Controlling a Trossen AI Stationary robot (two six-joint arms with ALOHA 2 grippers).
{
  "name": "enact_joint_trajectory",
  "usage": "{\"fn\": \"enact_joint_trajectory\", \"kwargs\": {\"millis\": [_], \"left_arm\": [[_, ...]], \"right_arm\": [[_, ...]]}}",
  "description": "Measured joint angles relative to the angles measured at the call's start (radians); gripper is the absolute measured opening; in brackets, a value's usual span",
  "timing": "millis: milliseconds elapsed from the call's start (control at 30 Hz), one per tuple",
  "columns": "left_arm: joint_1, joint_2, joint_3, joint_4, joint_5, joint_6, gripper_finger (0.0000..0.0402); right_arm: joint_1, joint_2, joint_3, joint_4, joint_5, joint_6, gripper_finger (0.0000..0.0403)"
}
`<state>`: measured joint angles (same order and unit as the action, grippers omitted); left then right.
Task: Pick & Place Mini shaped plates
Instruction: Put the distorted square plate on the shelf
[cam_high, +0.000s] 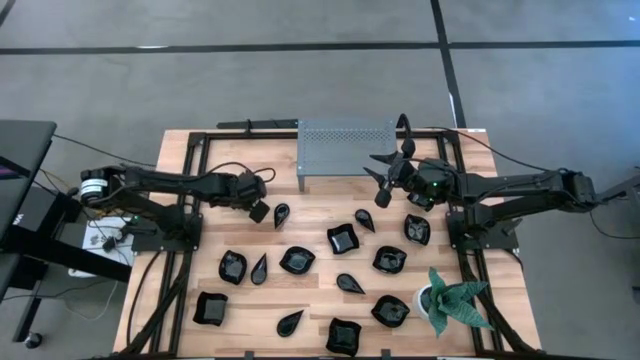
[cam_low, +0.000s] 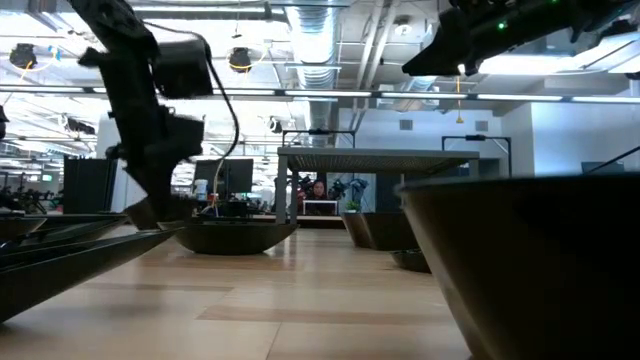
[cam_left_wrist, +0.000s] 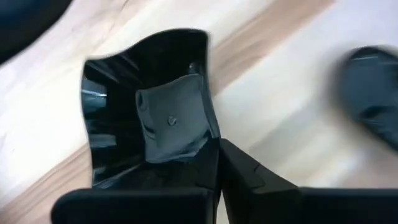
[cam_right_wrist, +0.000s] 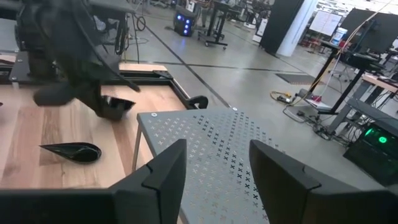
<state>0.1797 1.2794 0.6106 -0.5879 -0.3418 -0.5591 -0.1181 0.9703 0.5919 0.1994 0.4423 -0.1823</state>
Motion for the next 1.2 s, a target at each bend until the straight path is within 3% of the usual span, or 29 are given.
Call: {"fn": "enact_joint_trajectory", "kwargs": {"millis": [200,367,500,833,1000,1200], "left_arm": [[-0.151,-0.129,0.084,-0.014,0.000,0.041,0.0006],[-0.278,-0.160,0.215,-0.013,-0.104,0.236,0.0005],[-0.316,-0.147,0.311,-0.009,-0.185,0.441,0.0005],[-0.192,0.024,0.444,0.007,-0.184,0.852,0.0006],[-0.097,0.149,0.519,0.060,-0.055,1.019,0.0007],[0.011,0.259,0.625,0.086,-0.023,1.163,0.0008]], "right_arm": [[0.000,0.000,0.000,-0.017,0.000,0.003,0.0166],[0.000,0.000,0.000,-0.018,0.000,0.031,0.0168],[0.000,0.000,0.000,-0.018,0.000,0.034,0.0169],[0.000,0.000,0.000,-0.019,0.000,0.034,0.0167],[0.000,0.000,0.000,-0.044,0.000,0.051,0.0165],[0.000,0.000,0.000,-0.117,-0.001,0.077,0.0166]]}}
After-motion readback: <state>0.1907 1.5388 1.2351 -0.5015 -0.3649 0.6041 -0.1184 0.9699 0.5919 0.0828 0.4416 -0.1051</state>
